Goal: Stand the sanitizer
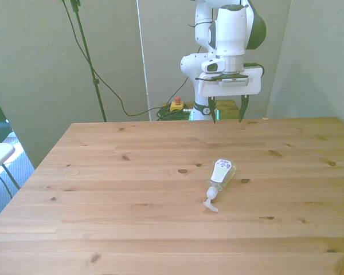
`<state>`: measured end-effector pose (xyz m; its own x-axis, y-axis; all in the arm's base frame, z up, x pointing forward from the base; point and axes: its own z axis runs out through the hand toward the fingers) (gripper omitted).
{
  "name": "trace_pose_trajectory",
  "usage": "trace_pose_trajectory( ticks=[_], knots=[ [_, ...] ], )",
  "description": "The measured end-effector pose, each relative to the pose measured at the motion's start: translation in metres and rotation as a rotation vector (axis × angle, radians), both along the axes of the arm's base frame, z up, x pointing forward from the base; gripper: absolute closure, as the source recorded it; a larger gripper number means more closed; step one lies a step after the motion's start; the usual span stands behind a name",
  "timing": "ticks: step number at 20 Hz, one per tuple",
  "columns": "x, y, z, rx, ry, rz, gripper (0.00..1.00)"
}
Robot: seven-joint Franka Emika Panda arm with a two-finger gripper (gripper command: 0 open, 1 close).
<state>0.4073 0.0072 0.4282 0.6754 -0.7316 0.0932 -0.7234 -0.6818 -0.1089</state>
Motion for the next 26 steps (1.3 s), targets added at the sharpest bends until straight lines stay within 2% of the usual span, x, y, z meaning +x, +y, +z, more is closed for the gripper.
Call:
trace_pose_trajectory(
  ticks=[5, 10, 15, 21, 26],
  knots=[
    [0.013, 0.005, 0.000, -0.001, -0.017, -0.024, 0.00],
    [0.075, 0.011, -0.007, -0.002, -0.090, -0.144, 0.00],
    [0.142, -0.010, -0.021, -0.009, -0.153, -0.273, 0.00],
    [0.185, -0.043, -0.027, -0.028, -0.186, -0.378, 0.00],
    [0.209, -0.057, -0.043, -0.038, -0.183, -0.413, 0.00]
  ],
)
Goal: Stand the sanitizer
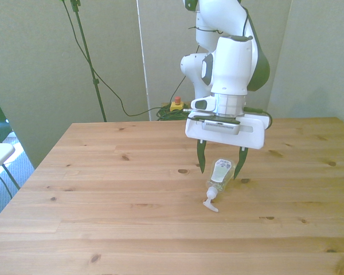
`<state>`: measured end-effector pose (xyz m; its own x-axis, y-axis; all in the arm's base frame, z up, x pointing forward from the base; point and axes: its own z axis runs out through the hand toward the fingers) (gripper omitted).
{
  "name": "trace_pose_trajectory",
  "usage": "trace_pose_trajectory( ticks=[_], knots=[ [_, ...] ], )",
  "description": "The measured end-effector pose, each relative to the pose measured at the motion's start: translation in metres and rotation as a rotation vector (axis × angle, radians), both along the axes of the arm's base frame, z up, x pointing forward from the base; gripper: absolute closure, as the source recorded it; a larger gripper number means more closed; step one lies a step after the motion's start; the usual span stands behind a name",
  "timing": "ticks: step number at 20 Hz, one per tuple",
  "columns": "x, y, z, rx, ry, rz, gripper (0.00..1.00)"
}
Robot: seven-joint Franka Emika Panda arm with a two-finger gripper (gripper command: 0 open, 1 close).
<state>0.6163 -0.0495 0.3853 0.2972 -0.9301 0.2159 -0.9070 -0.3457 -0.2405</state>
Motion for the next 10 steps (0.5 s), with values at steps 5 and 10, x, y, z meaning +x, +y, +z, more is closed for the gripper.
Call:
trace_pose_trajectory(
  ticks=[5, 10],
  knots=[
    [0.017, -0.010, -0.011, -0.010, -0.006, -0.022, 0.00],
    [0.025, -0.019, -0.021, -0.019, -0.005, -0.034, 0.00]
  ],
)
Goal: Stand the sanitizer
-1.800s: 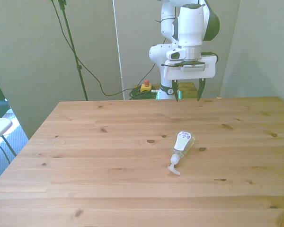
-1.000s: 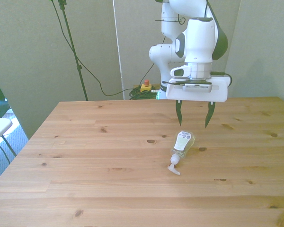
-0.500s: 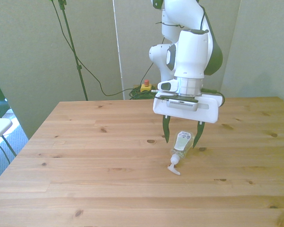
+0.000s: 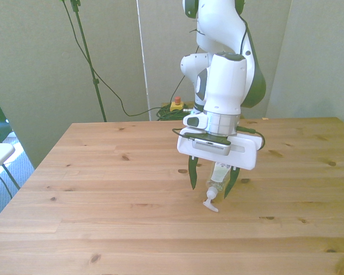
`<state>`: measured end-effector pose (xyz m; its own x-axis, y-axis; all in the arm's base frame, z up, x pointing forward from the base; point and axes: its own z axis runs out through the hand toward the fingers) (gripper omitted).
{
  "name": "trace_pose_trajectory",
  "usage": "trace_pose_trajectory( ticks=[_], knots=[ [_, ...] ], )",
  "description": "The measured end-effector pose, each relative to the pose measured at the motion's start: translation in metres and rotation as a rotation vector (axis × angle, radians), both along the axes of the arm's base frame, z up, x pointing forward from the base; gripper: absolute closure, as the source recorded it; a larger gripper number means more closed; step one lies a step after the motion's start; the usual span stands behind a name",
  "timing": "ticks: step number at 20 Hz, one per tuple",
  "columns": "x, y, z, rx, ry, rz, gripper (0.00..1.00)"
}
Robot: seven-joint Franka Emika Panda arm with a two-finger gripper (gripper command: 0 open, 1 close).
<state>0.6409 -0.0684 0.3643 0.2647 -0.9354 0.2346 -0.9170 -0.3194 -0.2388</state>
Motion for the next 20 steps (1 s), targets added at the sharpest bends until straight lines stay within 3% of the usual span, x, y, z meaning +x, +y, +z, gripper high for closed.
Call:
trace_pose_trajectory(
  ticks=[1, 2, 20],
  knots=[
    [0.001, -0.001, -0.002, 0.000, 0.002, -0.001, 0.00],
    [0.002, -0.002, -0.003, -0.001, 0.003, -0.003, 1.00],
    [0.018, -0.002, -0.016, -0.002, 0.010, -0.007, 1.00]
  ],
)
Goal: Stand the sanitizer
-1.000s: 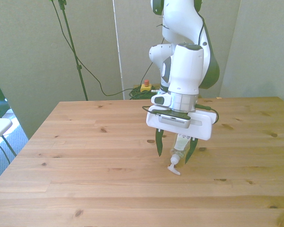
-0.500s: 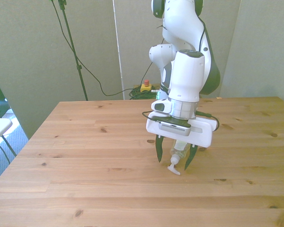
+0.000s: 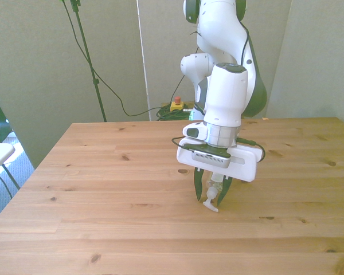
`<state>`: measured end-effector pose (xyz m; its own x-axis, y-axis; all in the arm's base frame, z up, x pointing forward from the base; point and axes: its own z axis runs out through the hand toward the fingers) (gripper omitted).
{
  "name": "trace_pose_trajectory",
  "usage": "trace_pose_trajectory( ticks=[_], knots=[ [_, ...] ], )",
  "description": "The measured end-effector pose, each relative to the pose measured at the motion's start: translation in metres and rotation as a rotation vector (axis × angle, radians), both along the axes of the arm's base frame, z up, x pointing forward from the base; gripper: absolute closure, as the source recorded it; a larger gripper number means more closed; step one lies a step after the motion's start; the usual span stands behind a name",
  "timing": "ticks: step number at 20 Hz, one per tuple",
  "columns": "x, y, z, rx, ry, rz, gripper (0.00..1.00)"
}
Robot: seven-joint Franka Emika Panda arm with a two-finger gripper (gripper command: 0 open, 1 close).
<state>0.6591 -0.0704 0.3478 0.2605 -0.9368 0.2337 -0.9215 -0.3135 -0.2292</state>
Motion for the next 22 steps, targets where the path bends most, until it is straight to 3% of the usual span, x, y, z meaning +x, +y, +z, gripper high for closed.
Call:
trace_pose_trajectory(
  ticks=[13, 17, 22],
  knots=[
    [0.001, -0.002, 0.003, 0.025, -0.007, -0.020, 1.00],
    [0.004, 0.001, 0.020, 0.000, -0.063, -0.019, 1.00],
    [-0.001, 0.022, 0.065, -0.074, -0.211, -0.039, 1.00]
  ],
)
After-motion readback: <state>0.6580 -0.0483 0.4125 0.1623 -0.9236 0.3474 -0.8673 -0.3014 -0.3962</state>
